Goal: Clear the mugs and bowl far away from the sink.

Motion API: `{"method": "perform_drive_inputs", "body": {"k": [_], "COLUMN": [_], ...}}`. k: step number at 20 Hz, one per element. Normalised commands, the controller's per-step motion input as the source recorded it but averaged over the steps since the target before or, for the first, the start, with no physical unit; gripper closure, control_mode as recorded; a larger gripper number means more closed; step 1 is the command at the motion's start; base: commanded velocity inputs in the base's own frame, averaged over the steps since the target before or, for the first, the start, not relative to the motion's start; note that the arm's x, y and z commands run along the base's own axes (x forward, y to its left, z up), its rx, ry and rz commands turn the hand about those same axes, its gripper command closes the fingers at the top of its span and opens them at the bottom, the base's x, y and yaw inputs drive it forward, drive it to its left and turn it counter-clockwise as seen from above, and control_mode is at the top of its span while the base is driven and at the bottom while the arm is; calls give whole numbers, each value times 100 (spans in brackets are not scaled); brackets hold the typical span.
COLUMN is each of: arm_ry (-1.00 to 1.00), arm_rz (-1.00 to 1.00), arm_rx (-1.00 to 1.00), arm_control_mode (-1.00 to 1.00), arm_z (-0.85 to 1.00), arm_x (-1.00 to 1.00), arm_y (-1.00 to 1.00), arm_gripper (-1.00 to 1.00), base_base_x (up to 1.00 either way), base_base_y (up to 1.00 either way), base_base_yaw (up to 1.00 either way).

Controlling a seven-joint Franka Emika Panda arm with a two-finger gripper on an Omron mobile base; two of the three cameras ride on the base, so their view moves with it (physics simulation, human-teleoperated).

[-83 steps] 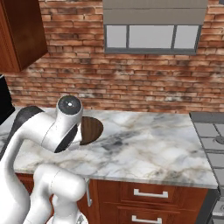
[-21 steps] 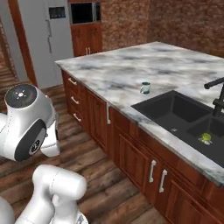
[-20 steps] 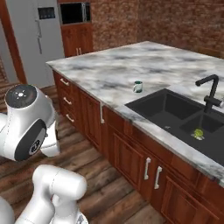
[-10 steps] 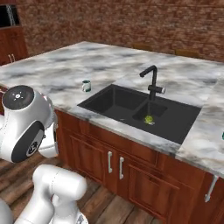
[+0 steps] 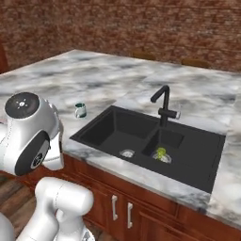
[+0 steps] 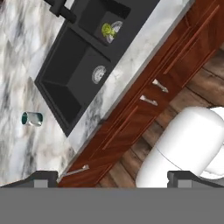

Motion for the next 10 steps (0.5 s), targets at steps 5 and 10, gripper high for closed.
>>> {"method": "perform_drive_inputs", "body": {"k": [5, 10], "arm_ry": [0, 0], "arm_rz": [0, 0], "arm_rx": [0, 0], "arm_control_mode": [100, 100], "arm_z": [0, 0], "arm_x": [0, 0], "arm_y": [0, 0], "arm_gripper": [-100, -100], "base_base_x": [100, 97], "base_base_y": [100, 100], "base_base_yaw": [-27, -32]}}
